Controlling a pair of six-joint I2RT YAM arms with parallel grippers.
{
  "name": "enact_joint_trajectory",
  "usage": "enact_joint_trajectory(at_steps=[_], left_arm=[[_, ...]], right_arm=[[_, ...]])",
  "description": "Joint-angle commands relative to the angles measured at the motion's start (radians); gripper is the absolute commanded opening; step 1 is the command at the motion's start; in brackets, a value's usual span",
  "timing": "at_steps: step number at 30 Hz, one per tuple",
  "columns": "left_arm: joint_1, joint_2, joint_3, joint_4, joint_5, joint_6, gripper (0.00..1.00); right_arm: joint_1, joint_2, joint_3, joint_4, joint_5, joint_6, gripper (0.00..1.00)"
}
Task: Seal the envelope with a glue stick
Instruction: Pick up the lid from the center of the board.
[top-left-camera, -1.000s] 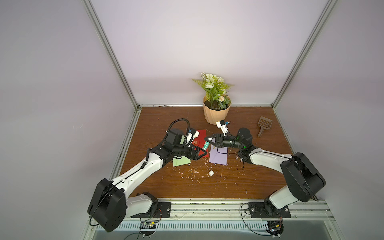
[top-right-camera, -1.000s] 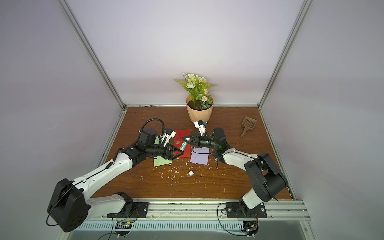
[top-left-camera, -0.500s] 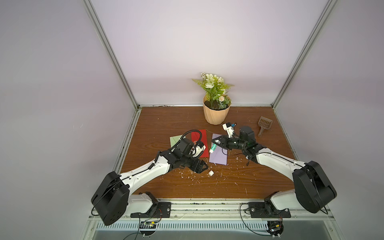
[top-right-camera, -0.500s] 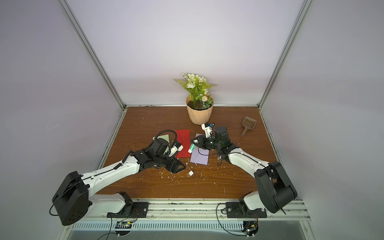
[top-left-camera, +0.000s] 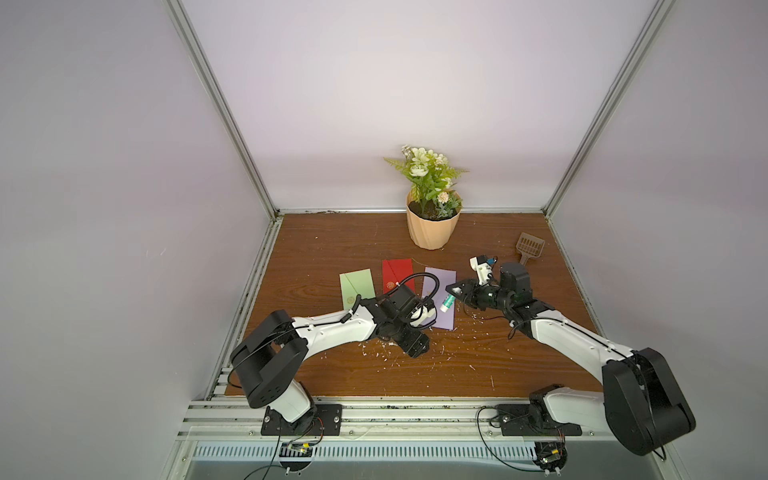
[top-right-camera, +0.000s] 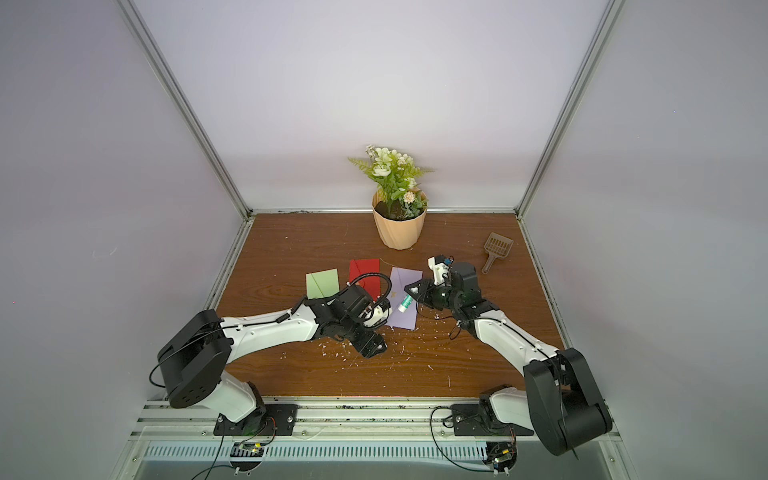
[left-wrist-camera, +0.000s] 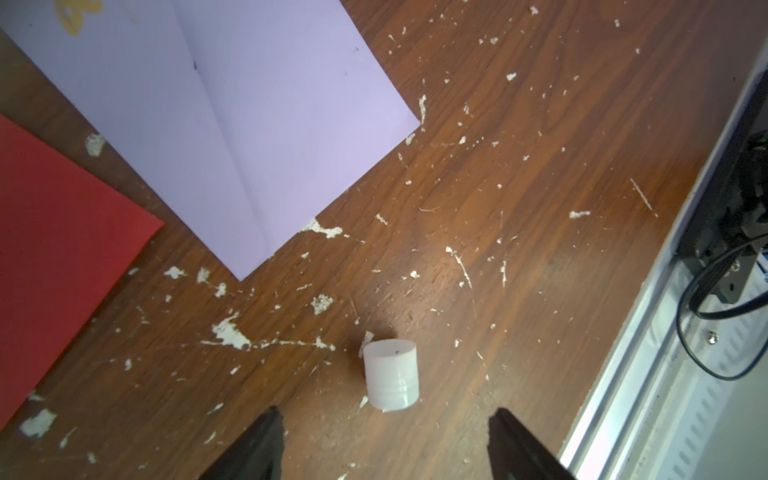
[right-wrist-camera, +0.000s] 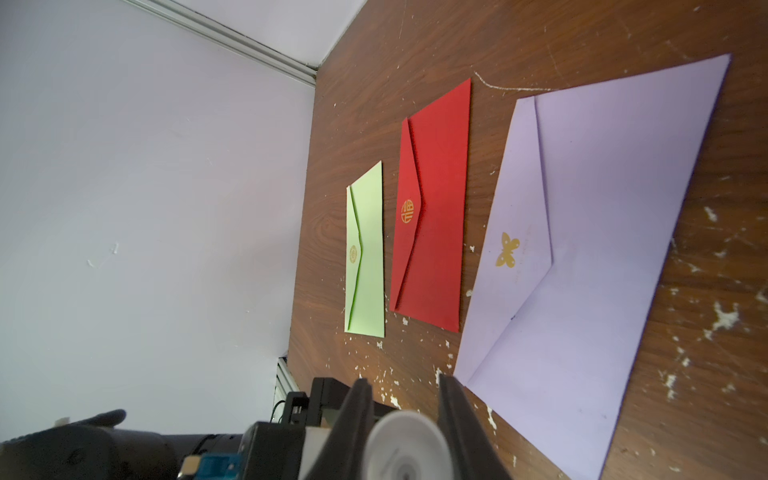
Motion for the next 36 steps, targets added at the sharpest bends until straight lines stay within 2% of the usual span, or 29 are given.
enact_joint_trajectory(at_steps=[1, 9, 20, 24, 28, 36], left_arm=[[-0.015, 0.018, 0.028, -0.050, -0.045, 0.024, 0.77], [-0.062, 0.093, 0.088, -0.105, -0.090, 0.032, 0.69], [-0.082, 0.146, 0.121, -0.128, -0.106, 0.033, 0.64], [-0.085, 0.167, 0.133, -0.142, -0.114, 0.044, 0.59], [-0.085, 0.177, 0.146, -0.142, -0.104, 0.049, 0.50], [-0.093, 0.203, 0.165, -0.172, -0.081, 0.071, 0.45]], right_arm=[[-0.004, -0.037, -0.010, -0.029, 0.038, -0.053, 0.00], [-0.006, -0.035, -0.035, -0.010, 0.026, -0.042, 0.00], [-0.008, -0.030, -0.051, 0.005, 0.012, -0.037, 0.00], [-0.008, -0.031, -0.057, 0.009, 0.013, -0.035, 0.00], [-0.012, -0.024, -0.064, 0.016, 0.008, -0.035, 0.00], [-0.018, -0.019, -0.069, 0.028, 0.001, -0.030, 0.00]])
